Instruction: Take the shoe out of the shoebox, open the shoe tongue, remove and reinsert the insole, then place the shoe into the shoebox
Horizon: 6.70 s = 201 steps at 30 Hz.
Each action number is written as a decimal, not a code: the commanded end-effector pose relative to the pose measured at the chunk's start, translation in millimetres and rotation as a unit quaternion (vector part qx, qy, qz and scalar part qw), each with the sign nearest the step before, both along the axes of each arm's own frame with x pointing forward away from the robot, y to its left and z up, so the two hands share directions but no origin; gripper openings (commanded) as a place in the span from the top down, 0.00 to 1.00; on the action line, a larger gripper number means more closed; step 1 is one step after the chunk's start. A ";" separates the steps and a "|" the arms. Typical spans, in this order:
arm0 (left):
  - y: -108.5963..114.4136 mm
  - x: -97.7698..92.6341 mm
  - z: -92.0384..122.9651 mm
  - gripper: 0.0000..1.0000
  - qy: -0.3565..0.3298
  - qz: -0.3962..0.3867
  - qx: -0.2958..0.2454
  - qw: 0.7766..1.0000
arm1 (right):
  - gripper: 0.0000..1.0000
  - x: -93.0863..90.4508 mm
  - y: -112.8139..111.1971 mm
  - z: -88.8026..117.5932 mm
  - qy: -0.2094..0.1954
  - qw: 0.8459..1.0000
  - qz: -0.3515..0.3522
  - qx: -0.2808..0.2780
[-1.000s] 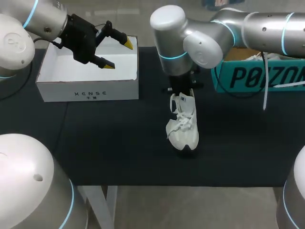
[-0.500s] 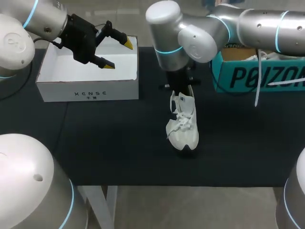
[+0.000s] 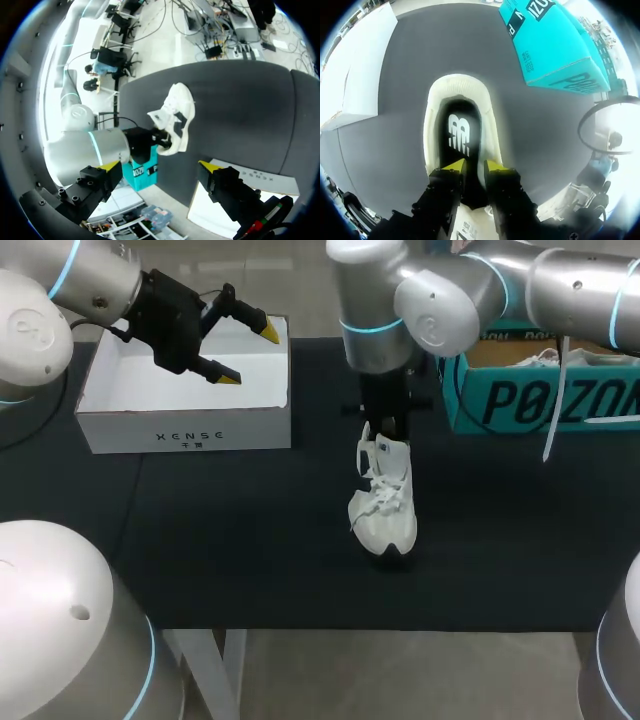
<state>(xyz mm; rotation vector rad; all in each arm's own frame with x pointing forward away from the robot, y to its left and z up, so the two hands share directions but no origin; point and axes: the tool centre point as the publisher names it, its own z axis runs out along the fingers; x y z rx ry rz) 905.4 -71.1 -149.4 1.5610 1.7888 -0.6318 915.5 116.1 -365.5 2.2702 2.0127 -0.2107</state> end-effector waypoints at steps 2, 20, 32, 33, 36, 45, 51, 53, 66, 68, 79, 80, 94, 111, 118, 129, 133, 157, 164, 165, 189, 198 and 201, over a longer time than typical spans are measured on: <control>-0.1 -0.2 -0.1 0.00 -0.001 0.000 0.001 1.000 | 0.67 -3.0 0.9 -2.1 0.002 1.000 0.001 0.002; -0.1 -0.2 -0.1 0.00 -0.001 0.000 0.001 1.000 | 0.00 -3.7 5.3 -2.5 0.010 1.000 0.009 0.000; -0.1 -0.2 -0.1 0.00 -0.001 0.000 0.001 1.000 | 0.00 -10.3 7.2 11.5 0.012 1.000 0.013 -0.014; -0.1 -0.2 -0.1 0.00 -0.001 0.000 0.001 1.000 | 0.00 -10.8 7.8 12.7 0.011 1.000 0.016 -0.016; -0.1 -0.2 -0.1 0.00 -0.001 0.000 0.001 1.000 | 0.00 -12.4 8.9 14.9 0.009 1.000 0.018 -0.017; -0.1 -0.2 -0.1 0.00 -0.001 0.000 0.001 1.000 | 0.00 -23.1 13.0 14.8 0.015 0.999 0.025 -0.020; -0.1 -0.2 -0.1 0.00 -0.001 0.000 0.001 1.000 | 0.00 -29.3 12.6 19.4 0.017 0.999 0.021 -0.022; -0.1 -0.2 -0.1 0.00 -0.001 0.000 0.001 1.000 | 0.00 -30.5 13.0 23.0 0.014 0.999 0.022 -0.025; -0.1 -0.2 -0.1 0.00 -0.001 0.000 0.001 1.000 | 0.00 -71.5 15.6 35.3 0.027 0.999 0.022 -0.030; -0.1 -0.2 -0.1 0.00 -0.001 0.000 0.001 1.000 | 0.00 -76.9 17.0 41.1 0.025 0.999 0.022 -0.032; -0.1 -0.2 -0.1 0.00 -0.001 0.000 0.001 1.000 | 1.00 -83.6 21.9 46.1 0.011 1.000 0.024 -0.014; -0.1 -0.2 -0.1 0.00 -0.001 0.000 0.001 1.000 | 1.00 -82.3 22.3 44.2 0.011 1.000 0.022 -0.011; -0.1 -0.2 -0.1 0.00 -0.001 0.000 0.001 1.000 | 1.00 -42.6 5.9 28.0 -0.005 0.998 0.038 -0.054; -0.1 -0.2 -0.1 0.00 -0.001 0.000 0.001 1.000 | 1.00 -18.7 -2.2 3.7 0.006 0.995 0.062 -0.080; -0.1 -0.2 -0.1 0.00 -0.001 0.000 0.001 1.000 | 1.00 -23.1 -8.8 30.0 -0.016 0.996 0.054 -0.070; -0.1 -0.2 -0.1 0.00 -0.001 0.000 0.001 1.000 | 1.00 -2.8 14.3 76.3 0.031 0.894 0.443 0.056; -0.1 -0.2 -0.1 0.00 -0.001 0.000 0.001 1.000 | 1.00 -0.5 11.3 84.5 0.015 0.901 0.434 -0.011; -0.1 -0.2 -0.1 0.00 -0.001 0.000 0.001 1.000 | 0.80 52.0 1.8 87.9 -0.042 0.815 0.577 -0.033; -0.1 -0.2 -0.1 0.00 -0.001 0.000 0.001 1.000 | 0.64 79.7 -11.8 79.6 -0.047 0.763 0.641 -0.071; -0.1 -0.2 -0.1 0.00 -0.001 0.000 0.001 1.000 | 0.58 82.0 -11.6 77.6 -0.044 0.756 0.648 -0.073; -0.1 -0.2 -0.1 0.00 -0.001 0.000 0.001 1.000 | 0.45 109.3 -12.5 -5.5 -0.014 0.694 0.718 -0.055; -0.1 -0.2 -0.1 0.00 -0.001 0.000 0.001 1.000 | 0.44 110.1 -12.5 -30.4 0.019 0.686 0.725 -0.050; -0.1 -0.2 -0.1 0.00 -0.001 0.000 0.001 1.000 | 0.53 111.0 -9.8 -33.8 0.026 0.692 0.720 -0.047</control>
